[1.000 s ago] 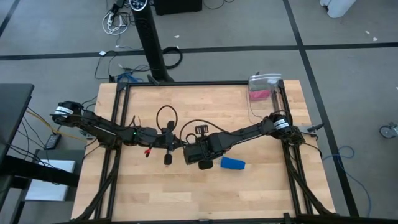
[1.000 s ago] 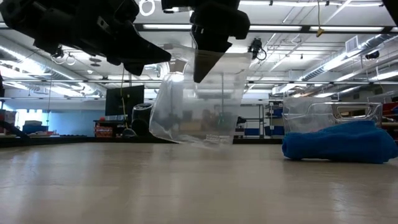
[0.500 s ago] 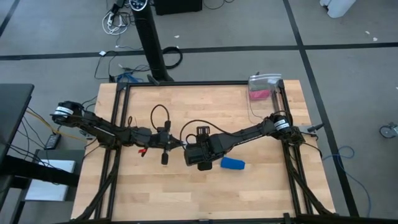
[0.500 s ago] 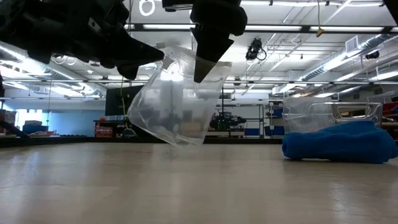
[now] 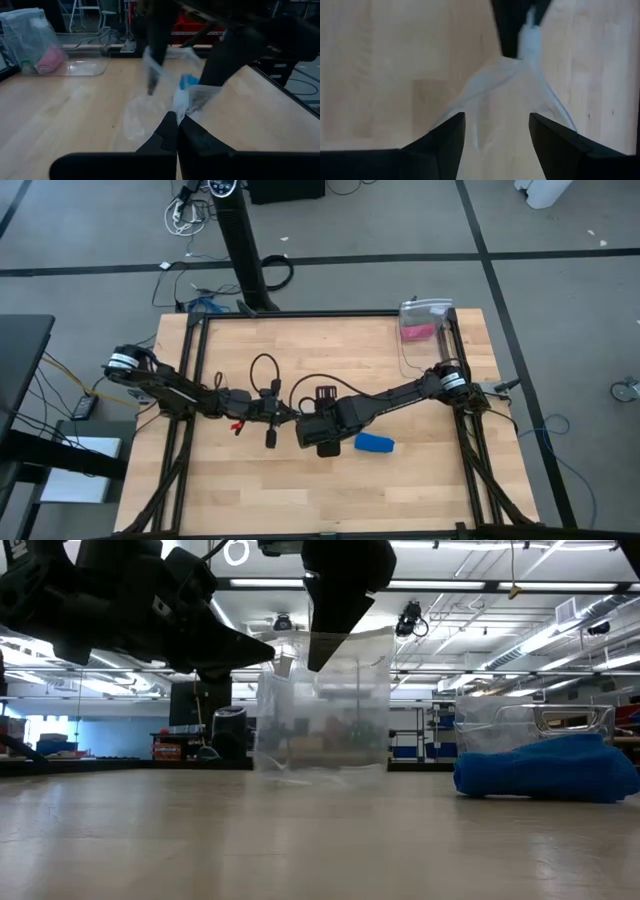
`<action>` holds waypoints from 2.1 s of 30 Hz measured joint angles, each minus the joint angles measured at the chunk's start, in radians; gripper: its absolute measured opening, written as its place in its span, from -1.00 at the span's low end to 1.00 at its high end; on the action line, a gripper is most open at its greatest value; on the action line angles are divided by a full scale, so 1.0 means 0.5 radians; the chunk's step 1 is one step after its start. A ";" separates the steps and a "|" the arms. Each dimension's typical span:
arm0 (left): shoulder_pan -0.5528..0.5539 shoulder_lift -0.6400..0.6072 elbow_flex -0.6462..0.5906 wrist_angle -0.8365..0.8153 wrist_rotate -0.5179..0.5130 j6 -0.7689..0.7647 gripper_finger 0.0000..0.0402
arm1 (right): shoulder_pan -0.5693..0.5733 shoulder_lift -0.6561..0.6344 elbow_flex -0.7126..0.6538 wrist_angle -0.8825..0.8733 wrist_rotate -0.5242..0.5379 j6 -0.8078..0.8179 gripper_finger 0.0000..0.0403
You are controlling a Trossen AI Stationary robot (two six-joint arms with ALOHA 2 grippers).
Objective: Roll bandage
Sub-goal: Put the blue rolled bandage into the transparent zip bag
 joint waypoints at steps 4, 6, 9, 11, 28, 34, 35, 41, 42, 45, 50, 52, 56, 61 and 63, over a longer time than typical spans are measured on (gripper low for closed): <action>0.000 0.019 0.000 0.025 -0.006 0.001 -1.00 | 0.060 0.000 0.047 -0.043 0.001 0.016 0.15; 0.000 0.019 0.000 0.025 -0.020 0.002 -1.00 | 0.088 -0.003 0.086 -0.048 0.022 0.020 0.17; 0.000 0.019 0.000 0.025 -0.031 0.004 -1.00 | 0.135 -0.003 0.182 -0.101 0.089 0.020 0.20; 0.000 0.019 0.000 0.016 -0.038 0.005 -1.00 | 0.167 -0.004 0.249 -0.130 0.156 0.021 0.22; 0.000 0.019 -0.001 -0.057 -0.170 0.053 -1.00 | 0.540 -0.033 0.178 -0.808 0.007 0.949 0.30; 0.000 0.019 -0.001 -0.058 -0.171 0.053 -1.00 | 0.463 -0.028 -0.261 -0.516 -0.242 1.001 0.31; 0.000 0.019 -0.001 -0.059 -0.171 0.053 -1.00 | 0.450 -0.027 -0.322 -0.494 -0.283 1.003 0.31; -0.002 0.019 -0.002 -0.098 -0.168 0.052 -1.00 | 0.490 -0.028 -0.437 -0.763 -0.302 1.203 0.31; -0.005 0.019 -0.002 -0.100 -0.158 0.052 -1.00 | 0.517 -0.028 -0.437 -0.821 -0.305 1.246 0.31; -0.007 0.019 -0.002 -0.101 -0.148 0.056 -1.00 | 0.576 -0.028 -0.482 -0.810 -0.338 1.299 0.30; -0.008 0.019 -0.002 -0.100 -0.132 0.055 -1.00 | 0.615 -0.028 -0.576 -0.583 -0.315 1.283 0.25; -0.008 0.019 -0.002 -0.090 -0.132 0.055 -1.00 | 0.607 -0.028 -0.575 -0.504 -0.284 1.270 0.23; -0.008 0.019 -0.002 -0.085 -0.131 0.054 -1.00 | 0.544 -0.028 -0.575 -0.417 -0.223 1.263 0.22; -0.008 0.019 -0.002 -0.086 -0.131 0.054 -1.00 | 0.480 -0.028 -0.654 -0.420 -0.204 1.293 0.25; -0.008 0.019 -0.002 -0.086 -0.130 0.054 -1.00 | 0.470 -0.028 -0.717 -0.365 -0.225 1.287 0.28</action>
